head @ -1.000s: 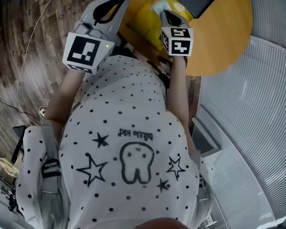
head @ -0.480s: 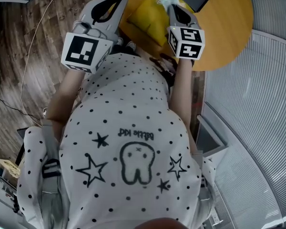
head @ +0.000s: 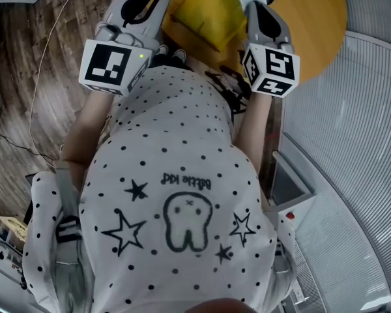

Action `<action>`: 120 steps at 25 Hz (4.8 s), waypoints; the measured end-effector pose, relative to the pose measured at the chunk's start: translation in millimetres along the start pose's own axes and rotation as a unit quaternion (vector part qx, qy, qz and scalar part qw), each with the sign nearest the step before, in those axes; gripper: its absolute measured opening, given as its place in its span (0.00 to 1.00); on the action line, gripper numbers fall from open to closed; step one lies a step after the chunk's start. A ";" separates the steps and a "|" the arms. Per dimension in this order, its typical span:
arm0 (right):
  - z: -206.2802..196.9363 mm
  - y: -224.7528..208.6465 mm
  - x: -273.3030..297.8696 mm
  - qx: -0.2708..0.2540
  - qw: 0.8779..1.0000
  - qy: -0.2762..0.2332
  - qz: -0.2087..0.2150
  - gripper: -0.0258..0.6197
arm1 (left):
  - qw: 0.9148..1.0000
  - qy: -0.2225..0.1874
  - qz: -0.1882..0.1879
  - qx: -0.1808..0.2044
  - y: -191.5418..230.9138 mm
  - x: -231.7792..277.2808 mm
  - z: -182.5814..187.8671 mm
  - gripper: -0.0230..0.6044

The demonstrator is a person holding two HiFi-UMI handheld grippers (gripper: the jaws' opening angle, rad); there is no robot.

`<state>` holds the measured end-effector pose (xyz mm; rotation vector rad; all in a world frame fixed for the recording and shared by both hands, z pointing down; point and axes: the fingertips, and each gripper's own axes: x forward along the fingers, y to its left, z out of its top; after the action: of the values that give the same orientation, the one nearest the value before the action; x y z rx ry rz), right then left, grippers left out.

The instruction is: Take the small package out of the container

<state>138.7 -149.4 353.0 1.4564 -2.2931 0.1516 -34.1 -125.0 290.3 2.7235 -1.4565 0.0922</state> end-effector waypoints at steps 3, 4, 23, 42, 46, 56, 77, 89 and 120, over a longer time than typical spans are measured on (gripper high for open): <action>13.6 -5.8 -15.3 0.002 1.000 -0.025 -0.015 0.04 | 1.000 -0.003 -0.003 0.001 -1.5 0.4 1.9 0.05; 17.0 -7.8 -20.4 0.003 0.999 -0.032 -0.020 0.04 | 1.000 -0.004 -0.004 0.001 -2.0 0.5 2.7 0.05; 37.9 -29.5 -88.0 0.023 0.992 -0.102 -0.071 0.04 | 1.000 -0.019 -0.022 -0.004 -11.6 -3.6 14.2 0.05; 37.5 -28.1 -120.6 0.057 0.987 -0.126 -0.081 0.04 | 1.000 -0.015 -0.018 0.002 -13.3 -10.4 11.2 0.05; 23.5 -25.4 -125.8 0.067 0.987 -0.122 -0.082 0.04 | 1.000 -0.013 -0.024 0.005 -18.2 -11.0 6.8 0.05; -0.5 -13.8 -147.9 0.084 0.984 -0.104 -0.114 0.04 | 0.998 -0.018 -0.052 -0.009 -25.0 -1.2 2.5 0.05; -35.3 11.4 -174.0 0.153 0.975 -0.070 -0.145 0.04 | 0.995 0.017 -0.099 0.004 -40.2 2.5 3.6 0.05; -41.6 11.9 -177.0 0.164 0.972 -0.067 -0.154 0.04 | 0.993 0.019 -0.115 0.004 -45.2 3.7 -2.4 0.05; -40.0 11.7 -172.6 0.163 0.975 -0.059 -0.142 0.04 | 0.995 0.016 -0.103 0.002 -39.0 4.4 6.2 0.05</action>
<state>202.8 13.2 321.5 1.9901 -2.1946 0.3807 0.9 -107.4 283.8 2.8433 -1.1593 0.1292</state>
